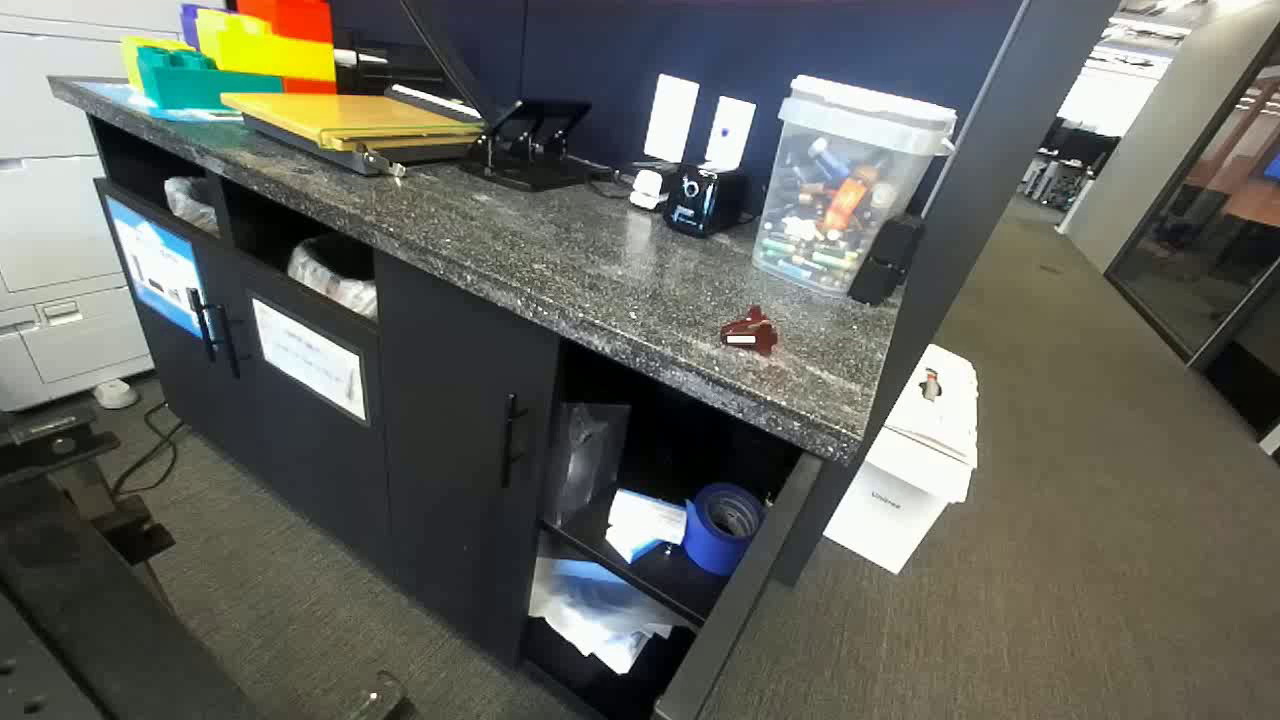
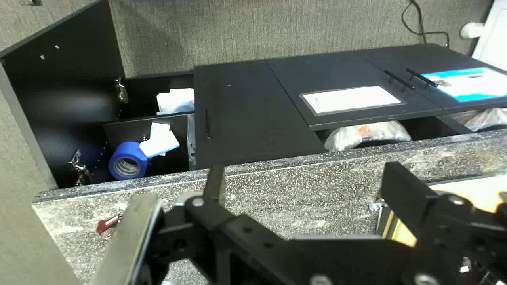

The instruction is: Close the right cabinet door

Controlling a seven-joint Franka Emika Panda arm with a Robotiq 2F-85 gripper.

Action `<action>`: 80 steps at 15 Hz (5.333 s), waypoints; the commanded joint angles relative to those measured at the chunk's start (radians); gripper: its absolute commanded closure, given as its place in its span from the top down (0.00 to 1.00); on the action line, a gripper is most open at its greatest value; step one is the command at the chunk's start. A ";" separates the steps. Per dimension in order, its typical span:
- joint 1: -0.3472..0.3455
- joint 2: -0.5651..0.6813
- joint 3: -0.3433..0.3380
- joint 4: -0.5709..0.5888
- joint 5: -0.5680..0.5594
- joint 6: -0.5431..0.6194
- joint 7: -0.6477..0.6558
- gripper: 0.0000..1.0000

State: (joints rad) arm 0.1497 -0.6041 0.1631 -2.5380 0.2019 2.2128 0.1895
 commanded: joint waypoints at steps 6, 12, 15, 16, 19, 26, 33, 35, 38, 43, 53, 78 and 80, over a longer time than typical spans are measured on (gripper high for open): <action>-0.045 0.067 -0.081 0.049 -0.070 0.014 -0.143 1.00; -0.207 0.249 -0.259 0.105 -0.251 0.107 -0.358 1.00; -0.298 0.413 -0.308 0.148 -0.331 0.238 -0.326 1.00; -0.324 0.473 -0.320 0.166 -0.360 0.282 -0.312 1.00; -0.389 0.667 -0.358 0.248 -0.452 0.404 -0.241 1.00; -0.368 1.141 -0.477 0.606 -0.511 0.481 -0.017 1.00; -0.330 1.585 -0.500 0.993 -0.459 0.416 0.040 1.00; -0.318 1.705 -0.513 1.096 -0.454 0.384 0.057 1.00; -0.311 1.779 -0.517 1.180 -0.448 0.302 0.044 1.00; -0.311 1.760 -0.499 1.165 -0.459 0.192 -0.016 1.00; -0.264 1.672 -0.377 0.965 -0.453 0.232 -0.141 1.00; -0.120 1.583 -0.268 0.704 -0.335 1.005 -0.169 1.00; -0.088 1.526 -0.313 0.641 -0.330 0.886 -0.167 1.00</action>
State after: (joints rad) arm 0.0341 1.0063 -0.1116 -1.8026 -0.1549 3.2116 0.0597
